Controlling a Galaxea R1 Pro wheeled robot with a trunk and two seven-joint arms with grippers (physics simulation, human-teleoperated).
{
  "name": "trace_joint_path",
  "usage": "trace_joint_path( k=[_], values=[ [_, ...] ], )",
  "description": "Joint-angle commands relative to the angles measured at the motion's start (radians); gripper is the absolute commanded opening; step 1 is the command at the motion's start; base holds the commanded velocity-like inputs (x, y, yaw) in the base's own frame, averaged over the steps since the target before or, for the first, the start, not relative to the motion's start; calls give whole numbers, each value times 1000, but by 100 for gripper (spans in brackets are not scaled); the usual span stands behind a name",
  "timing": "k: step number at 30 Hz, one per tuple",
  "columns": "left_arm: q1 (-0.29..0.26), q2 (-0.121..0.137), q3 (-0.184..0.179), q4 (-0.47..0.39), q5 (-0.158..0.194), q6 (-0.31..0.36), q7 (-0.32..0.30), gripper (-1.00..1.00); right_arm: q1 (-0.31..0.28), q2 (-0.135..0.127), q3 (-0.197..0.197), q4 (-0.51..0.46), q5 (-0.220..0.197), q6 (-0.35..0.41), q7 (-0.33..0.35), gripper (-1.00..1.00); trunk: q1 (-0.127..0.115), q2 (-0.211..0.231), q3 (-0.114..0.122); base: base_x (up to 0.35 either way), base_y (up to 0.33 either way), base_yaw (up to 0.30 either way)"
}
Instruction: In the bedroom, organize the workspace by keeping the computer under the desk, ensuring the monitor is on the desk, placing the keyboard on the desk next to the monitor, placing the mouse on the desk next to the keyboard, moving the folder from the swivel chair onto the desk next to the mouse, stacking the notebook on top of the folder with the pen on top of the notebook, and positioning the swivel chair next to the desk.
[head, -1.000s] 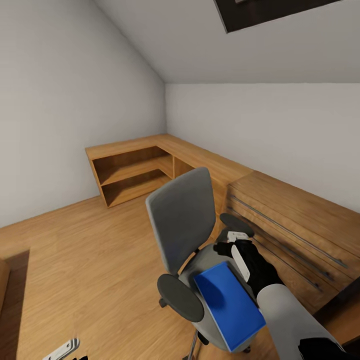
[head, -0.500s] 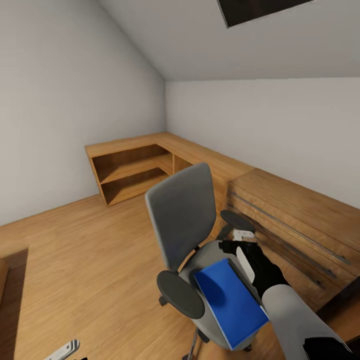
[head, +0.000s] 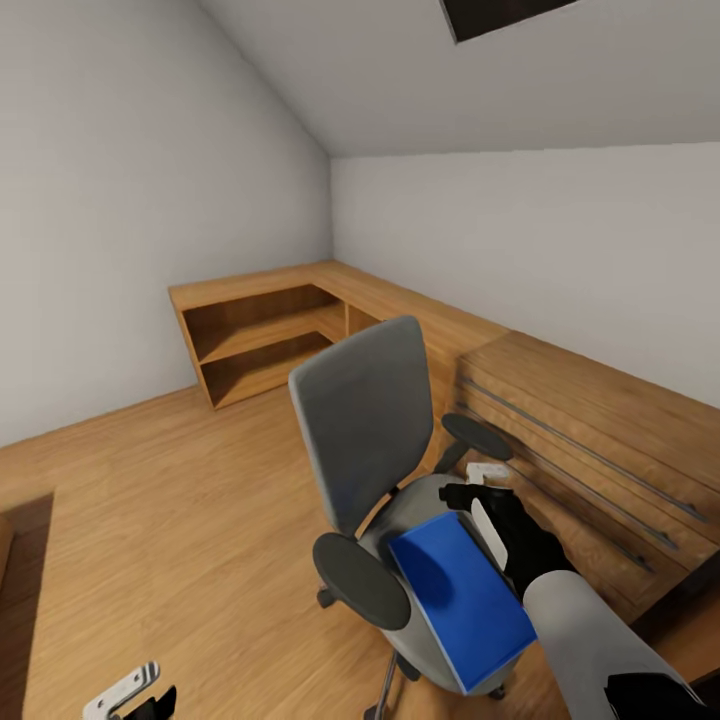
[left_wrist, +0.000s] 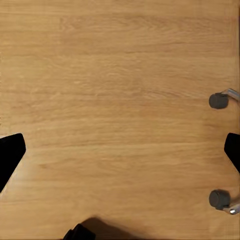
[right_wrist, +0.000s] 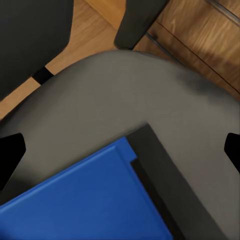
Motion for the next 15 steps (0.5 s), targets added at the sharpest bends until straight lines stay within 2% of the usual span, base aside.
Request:
trace_joint_path(
  k=[1,8,15],
  values=[
    [1,0,-4,-3,2,-13,7,100,0,0,3,-1,-10,4,-8,100,4,-8,-4,0,0,0],
    [23,1,-14,-16,-48,-103,5,100,0,0,3,1,-7,2,-8,100,27,-50,-23,0,0,0],
    [40,1,-26,-33,-58,-121,5,100,0,-1,3,2,-5,1,-8,100,27,-50,-23,0,0,0]
  ],
)
